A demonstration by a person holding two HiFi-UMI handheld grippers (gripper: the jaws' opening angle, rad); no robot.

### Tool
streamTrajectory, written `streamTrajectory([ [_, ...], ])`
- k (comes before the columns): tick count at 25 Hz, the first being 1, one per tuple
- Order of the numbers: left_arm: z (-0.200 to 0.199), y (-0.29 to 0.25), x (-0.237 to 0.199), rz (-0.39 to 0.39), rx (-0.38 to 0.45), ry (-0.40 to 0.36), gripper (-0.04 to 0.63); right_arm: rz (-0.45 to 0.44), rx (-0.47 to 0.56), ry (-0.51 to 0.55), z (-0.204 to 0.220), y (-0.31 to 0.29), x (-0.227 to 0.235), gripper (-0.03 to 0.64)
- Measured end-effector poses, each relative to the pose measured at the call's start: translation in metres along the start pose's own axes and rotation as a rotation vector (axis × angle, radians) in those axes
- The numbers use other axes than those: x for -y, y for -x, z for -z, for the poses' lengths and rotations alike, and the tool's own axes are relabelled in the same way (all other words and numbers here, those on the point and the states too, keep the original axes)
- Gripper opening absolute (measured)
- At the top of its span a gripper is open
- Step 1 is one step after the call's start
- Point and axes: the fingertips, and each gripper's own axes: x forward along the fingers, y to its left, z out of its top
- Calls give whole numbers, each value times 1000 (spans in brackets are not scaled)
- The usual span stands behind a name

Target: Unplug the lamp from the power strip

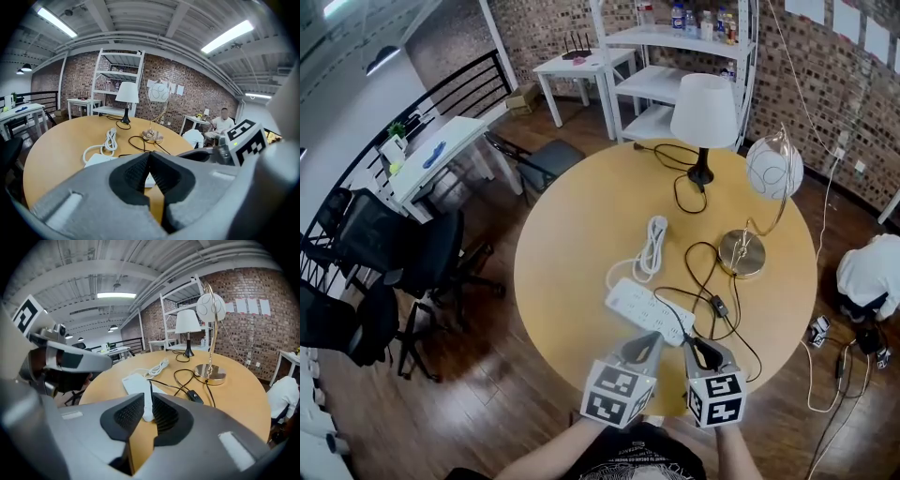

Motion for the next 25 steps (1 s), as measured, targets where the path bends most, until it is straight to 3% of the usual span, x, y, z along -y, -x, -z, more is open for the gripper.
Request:
streamTrajectory([
  [4,3,8,0,2,19,2,2,4,54,-7,-12,10,-18,3],
  [13,20,40,-9,47,37,-12,2,15,78,-31,-18,19,-65,2],
  [25,35,77,-6,116,50,-50,2,97,123,-66,-16,44,-103,2],
])
